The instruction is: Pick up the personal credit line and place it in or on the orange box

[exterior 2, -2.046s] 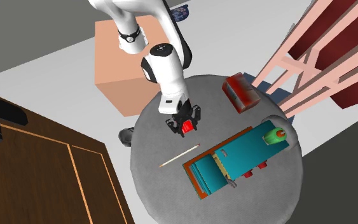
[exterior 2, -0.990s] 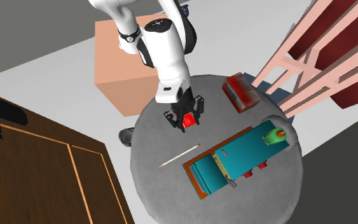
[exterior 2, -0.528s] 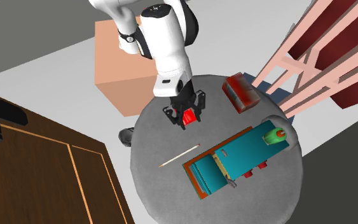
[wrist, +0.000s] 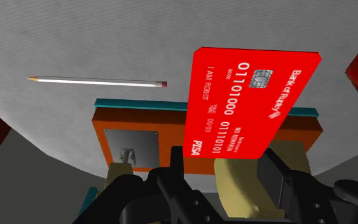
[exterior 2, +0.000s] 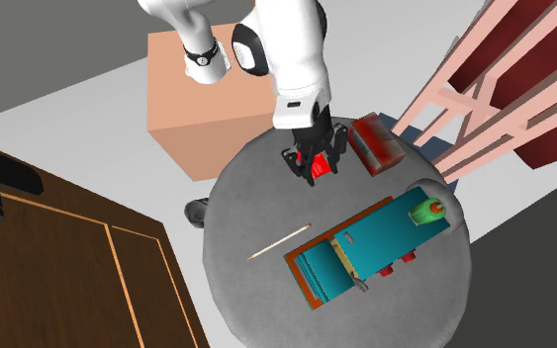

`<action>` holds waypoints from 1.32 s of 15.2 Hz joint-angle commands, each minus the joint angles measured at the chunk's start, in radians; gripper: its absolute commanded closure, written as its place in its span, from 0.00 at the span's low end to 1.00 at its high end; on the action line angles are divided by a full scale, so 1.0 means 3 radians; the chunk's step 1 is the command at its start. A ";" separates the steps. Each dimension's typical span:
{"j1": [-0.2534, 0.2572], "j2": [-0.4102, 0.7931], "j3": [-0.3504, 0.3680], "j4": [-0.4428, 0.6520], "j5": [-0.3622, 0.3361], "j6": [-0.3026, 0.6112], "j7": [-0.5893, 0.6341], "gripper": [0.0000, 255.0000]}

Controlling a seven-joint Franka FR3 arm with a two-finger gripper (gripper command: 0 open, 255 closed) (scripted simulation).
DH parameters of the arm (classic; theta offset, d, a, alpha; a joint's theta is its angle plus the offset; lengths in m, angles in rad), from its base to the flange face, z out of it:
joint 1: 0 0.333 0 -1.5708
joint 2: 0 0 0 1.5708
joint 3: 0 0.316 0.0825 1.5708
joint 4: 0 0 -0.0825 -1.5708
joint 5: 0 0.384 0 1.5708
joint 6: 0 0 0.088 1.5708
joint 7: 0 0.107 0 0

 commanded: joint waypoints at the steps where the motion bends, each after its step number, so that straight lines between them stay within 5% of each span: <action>1: 0.0124 0.0025 0.0031 0.0049 -0.0207 -0.0046 0.0314 1.00; 15: 0.0947 0.0523 0.0202 0.0858 -0.1152 -0.0652 0.1799 1.00; 20: 0.0972 0.0601 0.0153 0.0750 -0.1277 -0.0480 0.1929 1.00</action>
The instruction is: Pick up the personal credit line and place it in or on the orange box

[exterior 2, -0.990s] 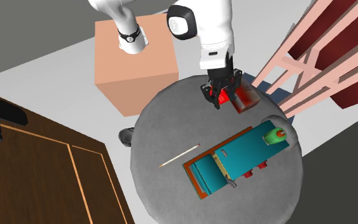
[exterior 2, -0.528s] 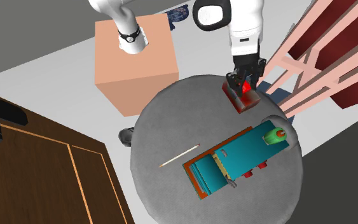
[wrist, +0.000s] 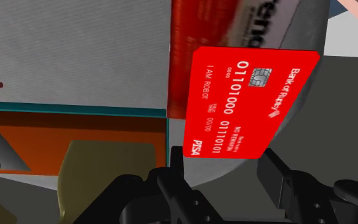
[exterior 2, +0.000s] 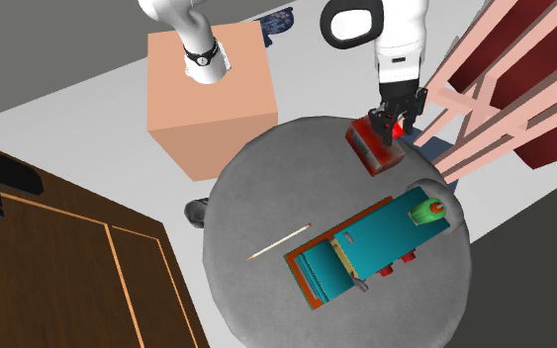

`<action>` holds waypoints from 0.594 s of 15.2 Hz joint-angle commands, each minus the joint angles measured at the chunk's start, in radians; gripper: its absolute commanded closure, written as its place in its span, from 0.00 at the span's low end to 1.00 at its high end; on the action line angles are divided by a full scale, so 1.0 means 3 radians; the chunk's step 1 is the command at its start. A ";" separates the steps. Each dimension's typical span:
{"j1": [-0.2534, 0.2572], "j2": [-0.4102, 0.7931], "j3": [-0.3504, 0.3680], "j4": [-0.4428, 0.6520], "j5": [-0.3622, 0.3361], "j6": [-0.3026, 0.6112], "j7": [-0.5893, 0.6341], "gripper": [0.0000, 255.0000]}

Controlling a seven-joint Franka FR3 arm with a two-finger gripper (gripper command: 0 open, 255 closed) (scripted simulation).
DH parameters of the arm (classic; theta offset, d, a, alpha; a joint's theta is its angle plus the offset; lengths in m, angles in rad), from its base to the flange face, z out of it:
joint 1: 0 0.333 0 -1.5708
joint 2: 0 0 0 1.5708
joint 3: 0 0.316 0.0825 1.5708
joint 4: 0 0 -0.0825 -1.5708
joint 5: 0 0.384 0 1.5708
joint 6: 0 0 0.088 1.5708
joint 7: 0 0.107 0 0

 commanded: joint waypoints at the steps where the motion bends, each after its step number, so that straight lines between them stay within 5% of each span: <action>1: 0.0012 0.0027 -0.0020 -0.0045 -0.0053 0.0065 0.0058 1.00; 9: 0.0072 0.0185 -0.0123 -0.0167 -0.0290 0.0321 0.0297 1.00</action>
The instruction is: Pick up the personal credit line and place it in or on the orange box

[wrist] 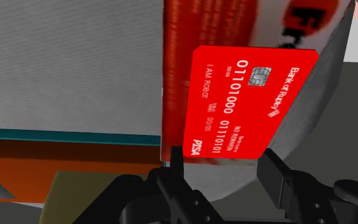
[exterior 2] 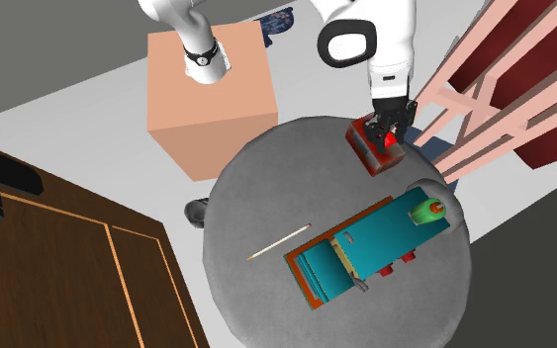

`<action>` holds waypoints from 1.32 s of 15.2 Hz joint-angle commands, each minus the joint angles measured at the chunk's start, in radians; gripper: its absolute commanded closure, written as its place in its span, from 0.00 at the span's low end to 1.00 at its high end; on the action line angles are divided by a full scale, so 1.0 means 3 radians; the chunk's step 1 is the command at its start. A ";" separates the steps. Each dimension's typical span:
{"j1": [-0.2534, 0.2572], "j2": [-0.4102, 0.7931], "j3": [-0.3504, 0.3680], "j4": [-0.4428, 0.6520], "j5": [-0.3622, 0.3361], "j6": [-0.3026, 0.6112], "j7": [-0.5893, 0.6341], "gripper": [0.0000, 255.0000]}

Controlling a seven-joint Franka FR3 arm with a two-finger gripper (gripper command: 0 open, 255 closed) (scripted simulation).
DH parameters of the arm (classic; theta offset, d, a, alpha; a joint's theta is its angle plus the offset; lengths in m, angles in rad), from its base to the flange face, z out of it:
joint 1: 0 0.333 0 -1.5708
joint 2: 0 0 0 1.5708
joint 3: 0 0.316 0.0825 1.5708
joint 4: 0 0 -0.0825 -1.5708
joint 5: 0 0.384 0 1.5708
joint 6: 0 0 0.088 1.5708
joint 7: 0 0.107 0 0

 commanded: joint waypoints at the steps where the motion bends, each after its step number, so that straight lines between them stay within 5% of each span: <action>1: 0.0013 0.0042 -0.0035 -0.0042 -0.0070 0.0081 0.0067 1.00; 9: 0.0013 0.0042 -0.0034 -0.0042 -0.0070 0.0081 0.0067 1.00; 10: 0.0007 0.0036 -0.0034 -0.0048 -0.0066 0.0084 0.0060 0.00; 15: 0.0013 0.0042 -0.0034 -0.0042 -0.0070 0.0081 0.0067 0.00; 20: -0.0035 -0.0369 0.0081 -0.0267 0.0148 -0.0088 -0.0069 0.00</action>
